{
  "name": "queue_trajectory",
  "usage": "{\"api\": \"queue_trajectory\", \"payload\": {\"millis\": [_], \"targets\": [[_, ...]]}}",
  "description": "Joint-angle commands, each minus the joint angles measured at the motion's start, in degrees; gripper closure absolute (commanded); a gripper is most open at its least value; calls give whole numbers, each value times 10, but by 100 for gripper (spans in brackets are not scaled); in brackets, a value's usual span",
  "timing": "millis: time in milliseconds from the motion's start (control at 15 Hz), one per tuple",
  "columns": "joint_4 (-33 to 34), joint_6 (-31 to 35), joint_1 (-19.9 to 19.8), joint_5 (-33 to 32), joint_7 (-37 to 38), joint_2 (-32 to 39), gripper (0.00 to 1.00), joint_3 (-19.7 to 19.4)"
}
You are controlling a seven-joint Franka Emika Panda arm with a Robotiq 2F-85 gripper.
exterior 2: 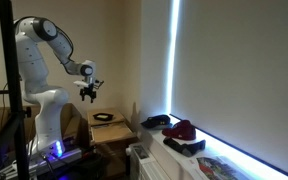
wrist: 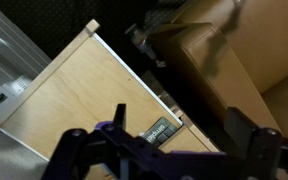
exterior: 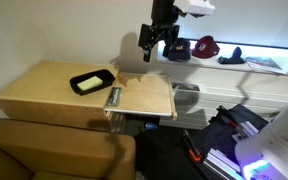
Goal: Remove sponge from the black sponge holder to the table surface
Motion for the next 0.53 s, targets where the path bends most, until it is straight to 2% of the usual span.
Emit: {"api": "queue_trajectory", "payload": {"millis": [0,133,267,333,400,467], "targets": [[32,144,21,46,45,120,0,41],[61,241,28,47,92,186,0,66],[95,329,24,6,177,248,0,83],[110,346,24,-23,222,265,0,82],[122,341,31,-15,230,270,0,78],[86,332,31,-5,199,238,0,79]]}}
